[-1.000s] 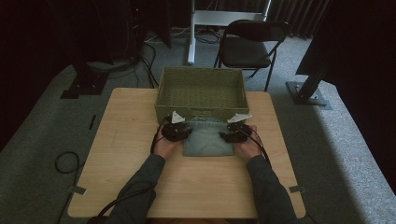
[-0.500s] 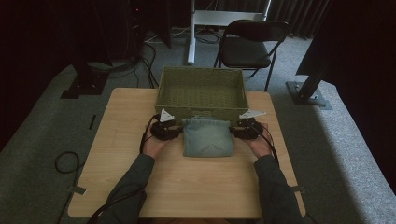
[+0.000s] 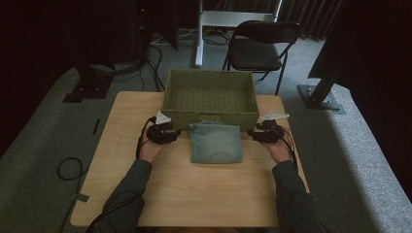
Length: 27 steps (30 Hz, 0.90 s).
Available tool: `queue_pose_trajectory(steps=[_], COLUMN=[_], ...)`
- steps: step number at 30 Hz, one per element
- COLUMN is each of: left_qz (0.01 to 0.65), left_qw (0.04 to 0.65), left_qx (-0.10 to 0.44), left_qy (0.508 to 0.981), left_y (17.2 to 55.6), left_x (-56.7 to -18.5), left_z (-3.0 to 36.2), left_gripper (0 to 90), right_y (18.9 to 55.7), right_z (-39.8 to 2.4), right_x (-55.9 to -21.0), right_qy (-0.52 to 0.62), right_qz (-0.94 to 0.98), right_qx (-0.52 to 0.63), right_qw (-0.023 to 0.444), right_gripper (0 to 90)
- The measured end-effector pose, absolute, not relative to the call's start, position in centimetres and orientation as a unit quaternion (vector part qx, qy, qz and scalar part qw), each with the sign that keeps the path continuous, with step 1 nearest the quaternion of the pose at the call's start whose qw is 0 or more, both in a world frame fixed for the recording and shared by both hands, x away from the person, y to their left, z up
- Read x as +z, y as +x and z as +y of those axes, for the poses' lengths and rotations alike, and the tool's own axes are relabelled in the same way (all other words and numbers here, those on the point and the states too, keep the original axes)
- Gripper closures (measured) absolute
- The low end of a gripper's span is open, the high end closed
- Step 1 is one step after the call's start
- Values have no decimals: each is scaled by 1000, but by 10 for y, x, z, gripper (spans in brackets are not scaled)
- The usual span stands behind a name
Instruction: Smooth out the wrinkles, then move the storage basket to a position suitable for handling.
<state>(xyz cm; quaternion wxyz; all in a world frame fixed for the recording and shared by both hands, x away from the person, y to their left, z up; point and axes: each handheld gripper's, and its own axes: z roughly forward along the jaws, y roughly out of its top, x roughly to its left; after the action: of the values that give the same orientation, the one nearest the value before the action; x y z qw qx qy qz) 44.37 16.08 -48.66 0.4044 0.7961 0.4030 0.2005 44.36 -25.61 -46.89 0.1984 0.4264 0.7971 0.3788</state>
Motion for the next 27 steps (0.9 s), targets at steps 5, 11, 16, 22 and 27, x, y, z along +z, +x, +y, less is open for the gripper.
queue_pose_trajectory(steps=[5,11,16,22,27], left_qz=[402,404,406,409,410], left_qw=[406,409,413,412,412], left_qx=[205,212,218,220,225], left_qy=[795,790,785,784,782], left_y=[443,442,442,443,444], left_x=[-483,-477,-471,-465,-458], left_z=[165,173,178,183,186], left_gripper=[513,514,514,514,513], right_y=[443,442,442,443,445], right_z=[-257,-259,-261,-263,-266], right_x=[-472,-471,-467,-463,-458], right_qy=[427,428,430,434,442], right_qz=[800,799,794,790,783], right_qx=[373,374,379,381,382], right_qw=[199,197,201,206,215], right_gripper=[477,456,449,450,445])
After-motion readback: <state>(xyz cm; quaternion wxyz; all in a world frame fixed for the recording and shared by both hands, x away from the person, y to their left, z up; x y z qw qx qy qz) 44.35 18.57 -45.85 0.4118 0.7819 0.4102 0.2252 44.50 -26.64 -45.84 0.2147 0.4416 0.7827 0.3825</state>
